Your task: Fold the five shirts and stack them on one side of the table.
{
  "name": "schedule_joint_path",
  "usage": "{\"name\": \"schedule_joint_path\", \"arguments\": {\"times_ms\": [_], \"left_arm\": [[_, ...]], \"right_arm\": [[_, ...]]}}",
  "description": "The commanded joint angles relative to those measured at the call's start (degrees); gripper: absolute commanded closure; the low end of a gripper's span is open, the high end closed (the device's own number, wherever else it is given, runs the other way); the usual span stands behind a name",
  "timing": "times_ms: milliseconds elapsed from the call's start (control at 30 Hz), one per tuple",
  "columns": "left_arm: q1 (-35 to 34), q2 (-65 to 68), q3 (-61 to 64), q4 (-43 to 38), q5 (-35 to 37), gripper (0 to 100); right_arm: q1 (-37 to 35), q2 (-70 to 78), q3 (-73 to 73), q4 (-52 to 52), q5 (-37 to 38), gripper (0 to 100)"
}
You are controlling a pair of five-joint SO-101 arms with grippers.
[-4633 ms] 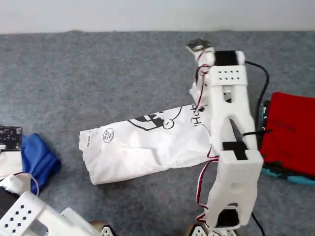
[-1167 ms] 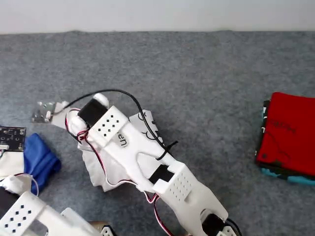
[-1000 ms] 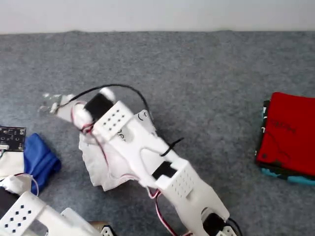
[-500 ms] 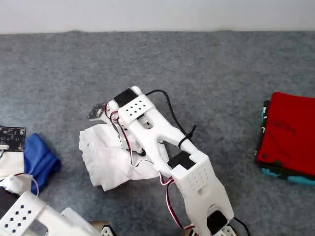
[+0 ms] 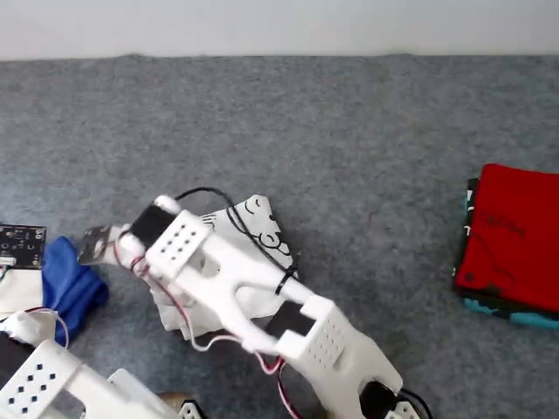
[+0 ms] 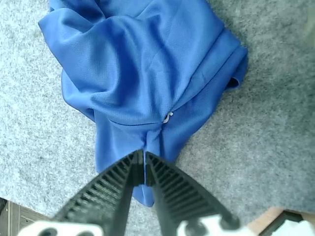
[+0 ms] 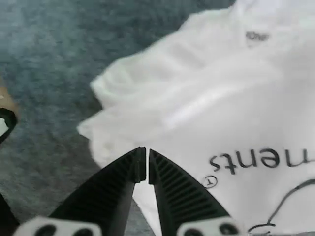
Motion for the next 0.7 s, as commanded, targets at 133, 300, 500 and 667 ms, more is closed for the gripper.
{"name": "schedule_joint_path", "arguments": {"times_ms": [133,300,500,667], "left_arm": [[-0.09,-0.7,-0.48,0.26,0.35,98],[-0.09,-0.7,-0.48,0.26,0.35,98],[-0.53,-0.7,2.07,0.26,0.35,98],[-0.53,-0.7,2.68,0.26,0.35,98]], "right_arm": [[10.33,-5.05,-2.73,2.15,-0.62,98.9],[6.46,-1.8,-0.79,1.01,-0.53,98.9],[-3.21,4.88,-0.88,-6.11,-0.62,98.9],[-5.93,5.41,-7.21,-6.64,-0.62,98.9]]}}
